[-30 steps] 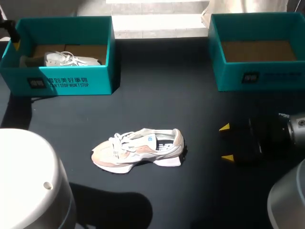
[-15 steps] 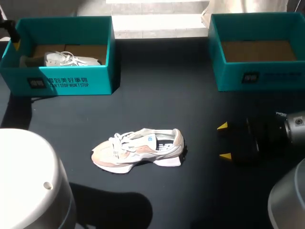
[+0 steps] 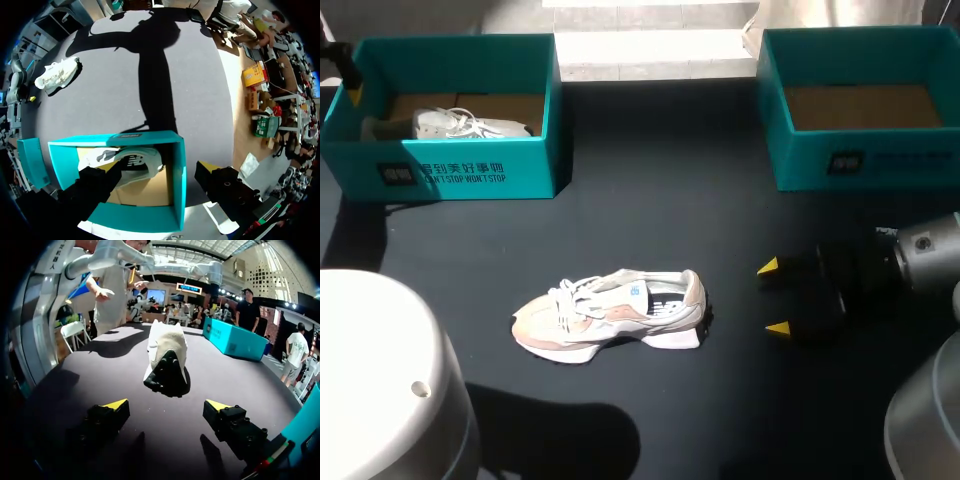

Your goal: Take the shoe out of the shoebox, open the shoe tongue, remove and reinsert the insole, then place the shoe into the shoebox

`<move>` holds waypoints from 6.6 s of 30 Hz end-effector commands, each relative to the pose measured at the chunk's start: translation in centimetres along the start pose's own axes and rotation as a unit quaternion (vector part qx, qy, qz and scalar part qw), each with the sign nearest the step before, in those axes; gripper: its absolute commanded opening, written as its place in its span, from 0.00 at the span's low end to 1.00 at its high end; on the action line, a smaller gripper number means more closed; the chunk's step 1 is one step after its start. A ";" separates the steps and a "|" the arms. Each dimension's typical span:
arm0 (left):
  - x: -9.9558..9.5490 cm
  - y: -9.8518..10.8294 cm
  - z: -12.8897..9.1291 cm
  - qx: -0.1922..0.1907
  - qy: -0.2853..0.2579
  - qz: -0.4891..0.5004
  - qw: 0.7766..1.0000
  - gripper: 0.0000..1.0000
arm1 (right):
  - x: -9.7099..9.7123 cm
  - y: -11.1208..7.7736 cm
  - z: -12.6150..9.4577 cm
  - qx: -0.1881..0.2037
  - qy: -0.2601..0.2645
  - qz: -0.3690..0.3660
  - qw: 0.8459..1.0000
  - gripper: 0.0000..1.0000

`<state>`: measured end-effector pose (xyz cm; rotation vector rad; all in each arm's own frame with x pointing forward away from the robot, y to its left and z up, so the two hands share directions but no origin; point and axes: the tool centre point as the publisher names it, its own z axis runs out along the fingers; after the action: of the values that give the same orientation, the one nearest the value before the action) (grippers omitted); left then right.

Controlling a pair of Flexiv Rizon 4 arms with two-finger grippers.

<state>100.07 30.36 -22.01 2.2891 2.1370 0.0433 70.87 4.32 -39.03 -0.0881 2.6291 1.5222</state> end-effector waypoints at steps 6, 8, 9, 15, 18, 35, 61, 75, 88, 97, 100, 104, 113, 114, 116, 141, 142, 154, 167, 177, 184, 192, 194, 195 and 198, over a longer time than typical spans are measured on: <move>0.0 -0.1 0.0 -0.001 0.001 0.000 1.000 1.00 | -0.5 0.6 3.9 0.008 0.001 0.033 0.999 1.00; 0.0 -0.1 0.0 -0.001 0.001 0.000 1.000 1.00 | -0.4 0.9 4.7 0.010 0.005 0.036 0.999 1.00; 0.0 -0.1 0.0 -0.001 0.001 0.000 1.000 1.00 | -0.3 1.2 5.0 0.008 0.002 0.036 0.999 1.00; 0.0 -0.1 0.0 -0.001 0.001 0.000 1.000 1.00 | -0.4 2.1 7.1 0.004 0.012 0.028 1.000 1.00; 0.0 -0.1 0.0 -0.001 0.001 0.000 1.000 1.00 | -0.4 2.6 8.2 0.005 0.020 0.029 0.999 1.00; 0.0 -0.1 0.0 -0.001 0.001 0.000 1.000 1.00 | 0.3 5.0 12.1 -0.016 0.052 0.031 0.998 1.00; 0.0 -0.1 0.0 -0.001 0.001 0.000 1.000 1.00 | 0.8 3.9 14.4 0.006 0.023 0.051 0.998 0.00; 0.0 -0.1 0.0 -0.001 0.001 0.000 1.000 1.00 | 0.5 2.8 11.5 0.026 0.041 0.040 0.998 0.00; 0.0 -0.1 0.0 -0.001 0.001 0.000 1.000 1.00 | 0.7 1.9 11.4 0.041 0.051 0.043 0.997 0.00; 0.0 -0.1 0.0 -0.001 0.001 0.000 1.000 1.00 | 0.7 1.9 11.4 0.041 0.051 0.043 0.997 0.00; 0.0 -0.1 0.0 -0.001 0.001 0.000 1.000 1.00 | 0.7 1.9 11.4 0.041 0.051 0.043 0.997 0.00; 0.0 -0.1 0.0 -0.001 0.001 0.000 1.000 1.00 | 0.7 1.9 11.4 0.041 0.051 0.043 0.997 0.00; 0.0 -0.1 0.0 -0.001 0.001 0.000 1.000 1.00 | 0.7 1.9 11.4 0.041 0.051 0.043 0.997 0.00; 0.0 -0.1 0.0 -0.001 0.001 0.000 1.000 1.00 | 0.7 1.9 11.4 0.041 0.051 0.043 0.997 0.00; -1.0 -0.6 -0.6 0.004 -0.011 -0.037 0.999 1.00 | 0.7 1.9 11.4 0.041 0.051 0.043 0.997 0.00; -7.8 -4.3 -2.4 0.030 0.028 -0.522 0.852 1.00 | 0.7 1.9 11.4 0.041 0.051 0.043 0.997 0.00; -8.7 -4.9 -2.3 0.043 0.032 -0.561 0.826 1.00 | 0.7 1.9 11.4 0.041 0.051 0.043 0.997 0.00; -17.4 -12.4 -2.1 0.028 -0.050 -0.837 0.544 1.00 | 0.7 1.9 11.4 0.041 0.051 0.043 0.997 0.00; -17.4 -12.4 -2.1 0.028 -0.050 -0.837 0.544 1.00 | 0.7 1.9 11.4 0.041 0.051 0.043 0.997 0.00; -18.3 -12.8 -2.0 0.029 -0.056 -0.882 0.468 1.00 | 0.7 1.9 11.4 0.041 0.051 0.043 0.997 0.00; -22.0 -14.8 -3.2 0.015 -0.083 -0.941 0.327 1.00 | 0.7 1.9 11.4 0.041 0.051 0.043 0.997 0.00; -26.3 -14.7 -3.3 0.033 -0.124 -0.971 0.202 1.00 | 0.7 1.9 11.4 0.041 0.051 0.043 0.997 0.00; -27.6 -14.8 -3.0 0.043 -0.126 -0.974 0.185 1.00 | 0.7 1.9 11.4 0.041 0.051 0.043 0.997 0.00; -28.3 -14.8 -2.7 0.046 -0.117 -0.976 0.178 1.00 | 0.7 1.9 11.4 0.041 0.051 0.043 0.997 0.00; -30.6 -15.3 -1.8 0.050 -0.100 -0.971 0.209 1.00 | 0.7 1.9 11.4 0.041 0.051 0.043 0.997 0.00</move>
<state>83.01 2.37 -19.66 -1.5085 2.6347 -0.3550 70.78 15.11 -42.67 -0.0488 2.8005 1.4813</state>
